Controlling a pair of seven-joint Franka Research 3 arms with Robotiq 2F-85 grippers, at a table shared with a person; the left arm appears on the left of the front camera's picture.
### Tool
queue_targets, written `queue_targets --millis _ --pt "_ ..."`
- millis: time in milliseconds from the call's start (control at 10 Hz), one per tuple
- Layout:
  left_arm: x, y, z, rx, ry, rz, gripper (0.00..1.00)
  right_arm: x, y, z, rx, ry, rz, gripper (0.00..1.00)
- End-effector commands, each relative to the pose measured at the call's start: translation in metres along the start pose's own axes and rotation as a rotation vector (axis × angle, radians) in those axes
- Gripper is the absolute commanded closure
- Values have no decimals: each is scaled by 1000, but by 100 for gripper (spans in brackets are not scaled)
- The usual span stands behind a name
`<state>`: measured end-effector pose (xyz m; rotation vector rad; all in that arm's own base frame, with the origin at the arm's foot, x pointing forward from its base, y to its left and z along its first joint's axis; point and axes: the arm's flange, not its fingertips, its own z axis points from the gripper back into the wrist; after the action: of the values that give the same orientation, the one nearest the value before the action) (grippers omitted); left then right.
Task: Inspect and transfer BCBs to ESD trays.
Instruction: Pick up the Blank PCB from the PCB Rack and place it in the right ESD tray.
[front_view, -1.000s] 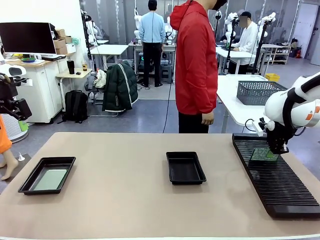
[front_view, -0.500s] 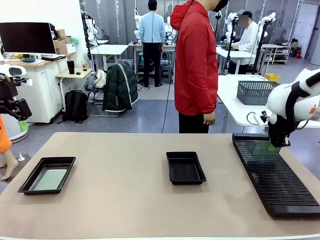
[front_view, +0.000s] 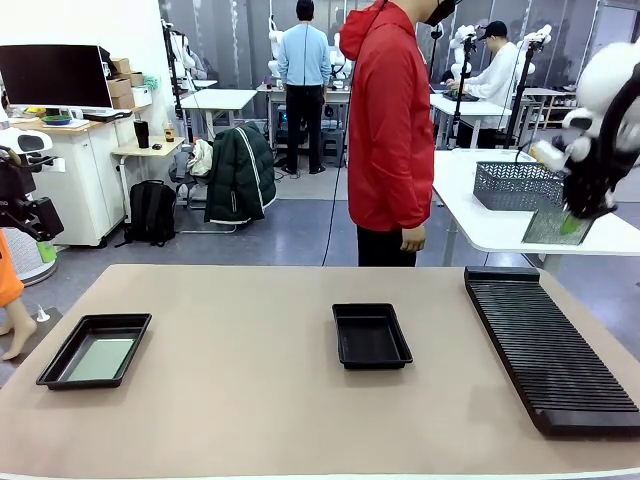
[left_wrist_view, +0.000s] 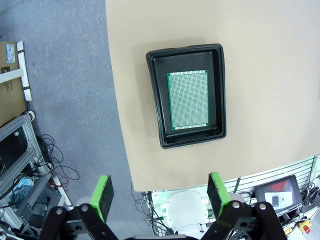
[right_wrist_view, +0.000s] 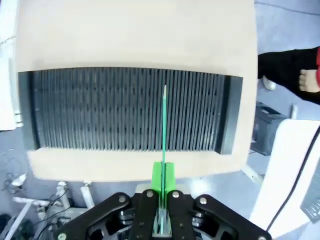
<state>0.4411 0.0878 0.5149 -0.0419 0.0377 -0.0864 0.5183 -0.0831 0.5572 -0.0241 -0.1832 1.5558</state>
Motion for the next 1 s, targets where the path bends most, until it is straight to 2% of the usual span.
queue_targets --millis 0,200,400,600,700,900 --pt "-1 -1 -1 0 -4 -1 0 -11 -22 37 75 44 1 100" --pt "-1 -1 -1 0 -4 -1 0 -19 -29 76 131 28 -9 100" --pt "-1 -1 -1 0 -4 -1 0 -25 -33 97 133 15 -11 100" --pt "-1 -1 -1 0 -4 -1 0 -24 -29 105 48 44 -7 100" --pt "-1 -1 -1 0 -4 -1 0 -21 -26 98 107 24 -23 100" --pt "-1 -1 -1 0 -4 -1 0 -21 -26 98 107 24 -23 100"
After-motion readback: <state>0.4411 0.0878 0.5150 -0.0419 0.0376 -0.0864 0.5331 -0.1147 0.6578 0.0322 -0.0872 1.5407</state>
